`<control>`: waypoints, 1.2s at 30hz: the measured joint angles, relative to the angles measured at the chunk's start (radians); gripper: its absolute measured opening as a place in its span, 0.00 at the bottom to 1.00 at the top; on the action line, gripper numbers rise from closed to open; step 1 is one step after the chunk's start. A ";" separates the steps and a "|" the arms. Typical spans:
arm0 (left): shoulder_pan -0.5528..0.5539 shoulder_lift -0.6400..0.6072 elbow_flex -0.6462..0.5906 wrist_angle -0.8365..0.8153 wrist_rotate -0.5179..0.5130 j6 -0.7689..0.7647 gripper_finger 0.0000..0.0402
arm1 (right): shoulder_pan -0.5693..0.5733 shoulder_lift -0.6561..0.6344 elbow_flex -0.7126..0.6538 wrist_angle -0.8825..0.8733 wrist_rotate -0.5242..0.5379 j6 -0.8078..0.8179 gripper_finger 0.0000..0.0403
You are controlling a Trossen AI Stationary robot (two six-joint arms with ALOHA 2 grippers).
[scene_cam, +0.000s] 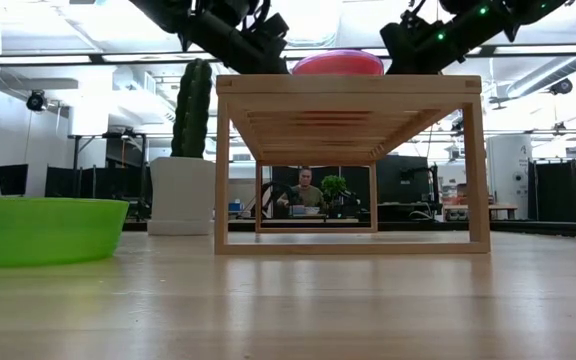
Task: Place and stack bowls onto a shelf
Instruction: Adjust the stacked patterned bowls on the shelf
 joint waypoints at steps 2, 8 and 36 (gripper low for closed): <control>0.001 0.000 0.000 0.001 0.000 0.000 0.00 | 0.000 -0.001 0.000 -0.001 0.000 0.000 0.02; 0.000 0.000 0.000 0.026 0.000 0.000 0.00 | 0.000 -0.001 0.000 -0.010 0.000 0.000 0.02; 0.013 0.037 -0.003 0.079 0.001 -0.002 0.00 | 0.002 -0.091 0.000 -0.111 0.000 0.034 0.02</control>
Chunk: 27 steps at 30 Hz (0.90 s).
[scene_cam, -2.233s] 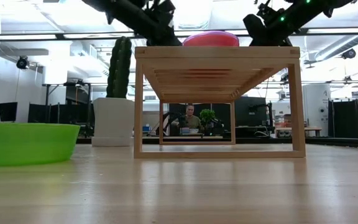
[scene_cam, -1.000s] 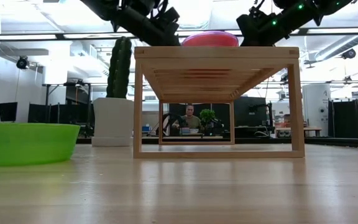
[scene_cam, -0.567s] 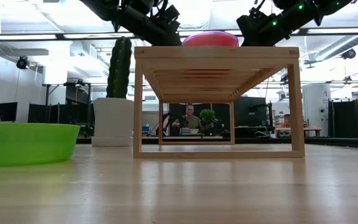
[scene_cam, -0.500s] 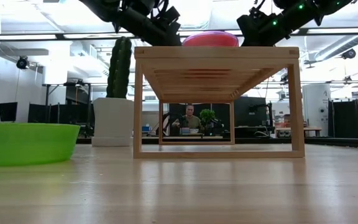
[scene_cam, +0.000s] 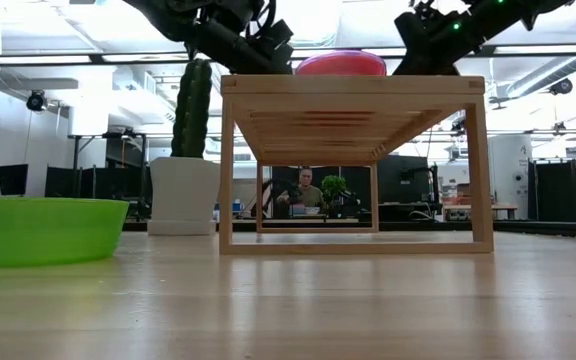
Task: Place and stack bowls onto a shelf
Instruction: Adjust the stacked patterned bowls on the shelf
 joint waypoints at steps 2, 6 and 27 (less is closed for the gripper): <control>0.000 0.000 0.000 0.001 0.000 -0.002 0.00 | 0.000 -0.007 0.000 -0.006 0.000 0.000 0.02; 0.000 -0.001 0.000 0.018 0.002 -0.002 0.00 | 0.000 -0.010 0.000 -0.026 0.000 0.000 0.02; 0.006 -0.002 -0.001 0.025 0.050 -0.009 0.00 | 0.000 -0.008 0.123 0.052 -0.027 -0.102 0.02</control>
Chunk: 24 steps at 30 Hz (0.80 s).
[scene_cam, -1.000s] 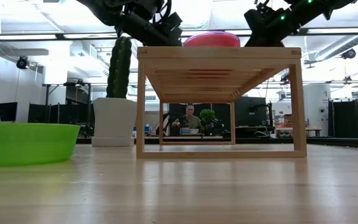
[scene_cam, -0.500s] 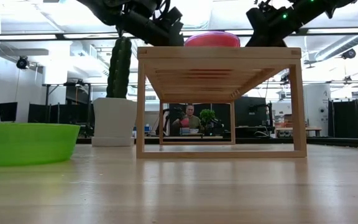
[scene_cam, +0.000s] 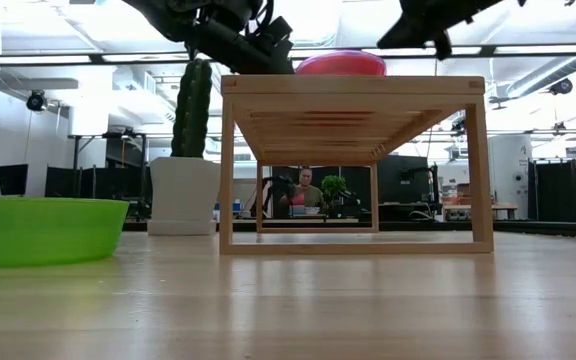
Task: Place and stack bowls onto a shelf
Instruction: Adjust the stacked patterned bowls on the shelf
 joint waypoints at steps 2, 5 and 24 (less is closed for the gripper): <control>0.000 -0.004 0.000 -0.017 -0.001 -0.011 0.00 | 0.000 0.029 0.024 -0.001 -0.032 -0.004 0.02; 0.000 -0.018 0.000 -0.033 0.000 -0.023 0.00 | 0.000 0.085 0.060 -0.028 -0.060 -0.005 0.02; -0.003 -0.081 0.002 0.198 0.001 0.065 0.00 | 0.000 0.233 0.157 -0.123 -0.059 0.006 0.02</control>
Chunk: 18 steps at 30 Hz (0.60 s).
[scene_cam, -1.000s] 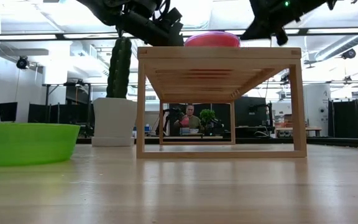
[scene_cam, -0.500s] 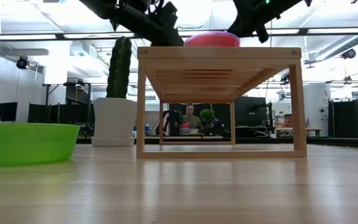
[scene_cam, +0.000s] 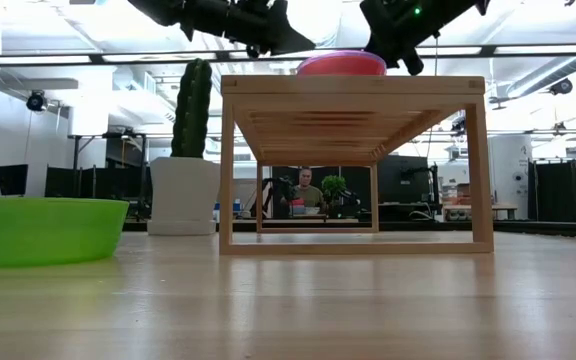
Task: Place and stack bowls onto a shelf
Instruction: Adjust the stacked patterned bowls on the shelf
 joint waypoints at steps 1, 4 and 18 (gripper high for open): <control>0.000 0.000 0.000 0.001 0.000 0.001 0.00 | 0.000 0.000 0.000 0.000 0.000 0.003 0.02; 0.003 0.000 0.000 -0.009 0.000 0.000 0.00 | 0.000 0.000 0.000 -0.002 0.000 0.000 0.02; 0.003 0.001 -0.066 -0.098 0.000 -0.007 0.00 | 0.024 -0.144 -0.026 -0.052 0.008 0.012 0.02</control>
